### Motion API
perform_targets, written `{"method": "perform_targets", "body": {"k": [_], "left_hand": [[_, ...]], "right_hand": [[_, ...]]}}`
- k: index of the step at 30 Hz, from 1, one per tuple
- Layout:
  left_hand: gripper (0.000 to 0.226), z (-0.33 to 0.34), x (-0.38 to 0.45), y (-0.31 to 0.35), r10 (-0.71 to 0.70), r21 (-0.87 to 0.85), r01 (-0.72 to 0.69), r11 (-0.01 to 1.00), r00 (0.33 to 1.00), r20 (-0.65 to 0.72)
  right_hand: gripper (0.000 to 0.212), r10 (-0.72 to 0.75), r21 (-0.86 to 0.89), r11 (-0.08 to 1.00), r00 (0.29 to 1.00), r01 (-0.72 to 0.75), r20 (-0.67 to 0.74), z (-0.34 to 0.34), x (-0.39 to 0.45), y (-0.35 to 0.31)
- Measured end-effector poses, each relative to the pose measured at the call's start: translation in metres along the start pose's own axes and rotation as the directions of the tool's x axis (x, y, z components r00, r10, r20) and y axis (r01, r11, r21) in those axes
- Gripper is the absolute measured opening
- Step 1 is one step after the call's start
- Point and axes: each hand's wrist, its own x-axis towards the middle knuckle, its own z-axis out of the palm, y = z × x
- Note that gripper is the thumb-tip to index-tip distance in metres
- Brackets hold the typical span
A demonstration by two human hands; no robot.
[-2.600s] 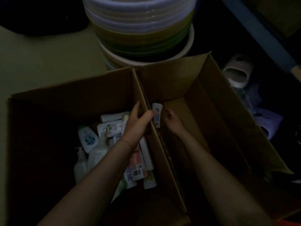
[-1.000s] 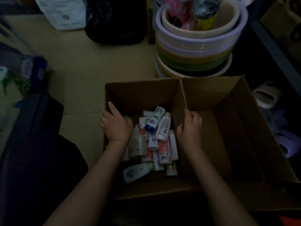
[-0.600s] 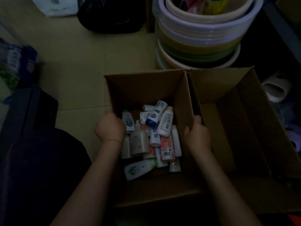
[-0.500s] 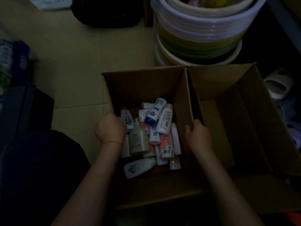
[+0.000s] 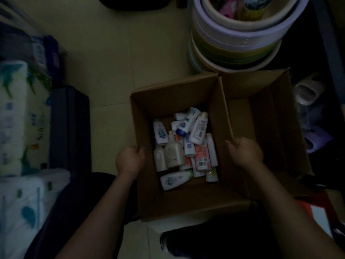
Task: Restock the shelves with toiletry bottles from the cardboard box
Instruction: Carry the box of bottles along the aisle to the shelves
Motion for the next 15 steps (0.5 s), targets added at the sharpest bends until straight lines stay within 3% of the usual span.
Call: {"method": "perform_targets", "body": {"k": [9, 15], "left_hand": [[0.056, -0.133, -0.152, -0.012, 0.054, -0.053, -0.052, 0.997, 0.998, 0.041], [0.059, -0.225, -0.280, -0.017, 0.150, -0.055, -0.152, 0.987, 0.988, -0.033]], "right_hand": [[0.040, -0.086, 0.242, 0.968, 0.995, 0.071, 0.051, -0.117, -0.174, 0.041], [0.043, -0.103, 0.337, 0.936, 0.994, 0.105, -0.022, -0.171, -0.315, 0.084]]}}
